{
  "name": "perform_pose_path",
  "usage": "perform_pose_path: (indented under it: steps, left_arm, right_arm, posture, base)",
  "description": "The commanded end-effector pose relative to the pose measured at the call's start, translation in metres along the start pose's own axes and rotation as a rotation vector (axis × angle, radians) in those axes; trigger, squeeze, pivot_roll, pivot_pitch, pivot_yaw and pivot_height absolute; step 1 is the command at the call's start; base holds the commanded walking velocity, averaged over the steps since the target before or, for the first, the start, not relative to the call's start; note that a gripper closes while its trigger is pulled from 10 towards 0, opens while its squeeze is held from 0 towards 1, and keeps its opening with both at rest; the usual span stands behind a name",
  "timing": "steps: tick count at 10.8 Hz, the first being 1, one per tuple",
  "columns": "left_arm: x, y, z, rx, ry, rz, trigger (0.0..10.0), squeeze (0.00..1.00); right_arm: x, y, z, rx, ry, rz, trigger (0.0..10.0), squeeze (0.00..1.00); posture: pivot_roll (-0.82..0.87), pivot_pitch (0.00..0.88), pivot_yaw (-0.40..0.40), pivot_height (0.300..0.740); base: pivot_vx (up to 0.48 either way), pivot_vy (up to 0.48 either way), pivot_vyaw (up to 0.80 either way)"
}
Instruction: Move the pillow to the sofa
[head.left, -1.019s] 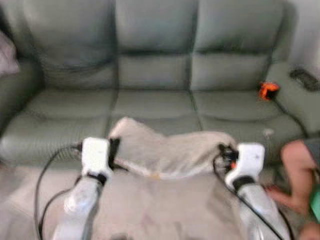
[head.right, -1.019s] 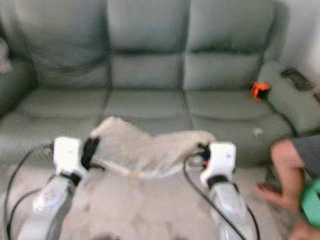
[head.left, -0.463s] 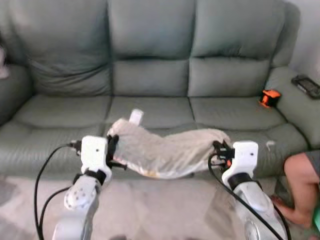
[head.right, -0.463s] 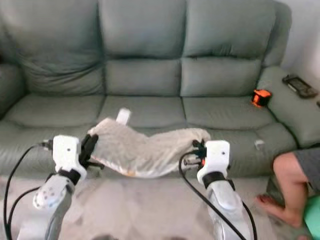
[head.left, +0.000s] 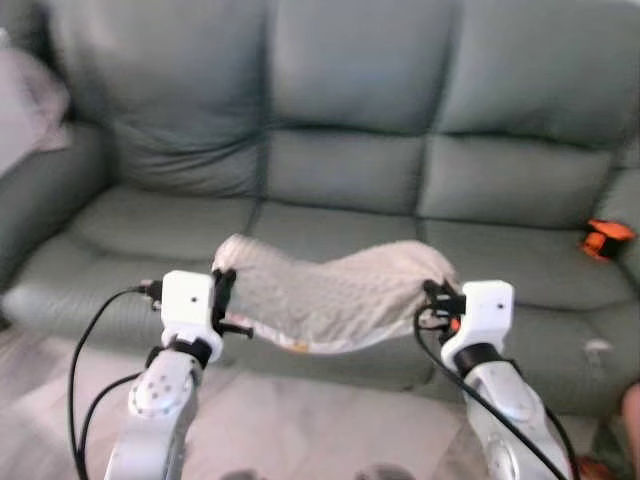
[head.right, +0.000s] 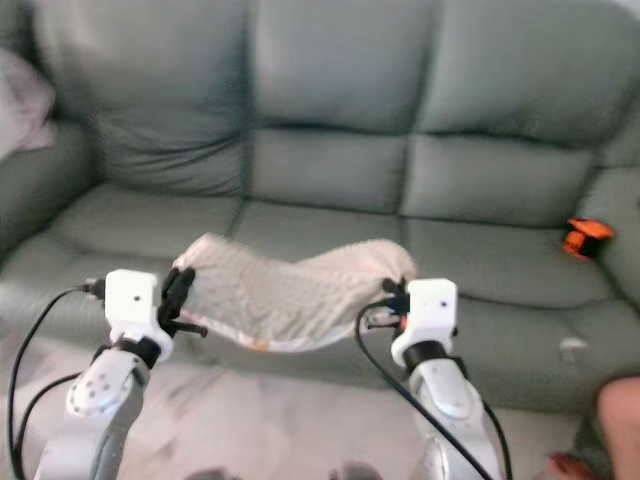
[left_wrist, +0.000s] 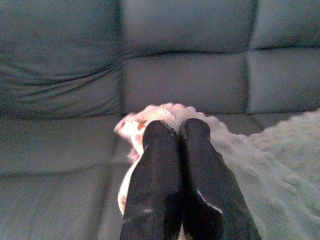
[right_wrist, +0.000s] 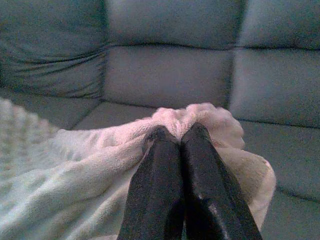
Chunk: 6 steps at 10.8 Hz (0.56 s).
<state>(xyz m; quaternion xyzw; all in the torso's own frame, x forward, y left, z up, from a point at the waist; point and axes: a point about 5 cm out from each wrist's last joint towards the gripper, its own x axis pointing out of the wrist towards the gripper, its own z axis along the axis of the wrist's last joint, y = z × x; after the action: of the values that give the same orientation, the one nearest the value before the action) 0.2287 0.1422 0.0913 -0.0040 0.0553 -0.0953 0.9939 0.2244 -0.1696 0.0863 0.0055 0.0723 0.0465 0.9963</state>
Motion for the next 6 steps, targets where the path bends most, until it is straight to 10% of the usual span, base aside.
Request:
perform_pose_path:
  steps: [1, 6]
  left_arm:
    - [0.0021, -0.0088, 0.006, -0.001, -0.026, -0.038, 10.0, 0.0]
    - [0.0027, -0.0106, 0.0041, -0.011, -0.008, -0.035, 10.0, 0.0]
  right_arm:
    - [-0.0015, -0.0067, 0.0047, -0.011, -0.022, -0.024, 10.0, 0.0]
    - [-0.0018, -0.0072, 0.0027, 0.005, -0.009, -0.035, 10.0, 0.0]
  posture:
    - [-0.03, 0.0, -0.01, 0.74]
    - [-0.03, 0.0, -0.01, 0.74]
  base:
    - [0.349, 0.0, 0.0]
    - [0.209, 0.0, -0.32]
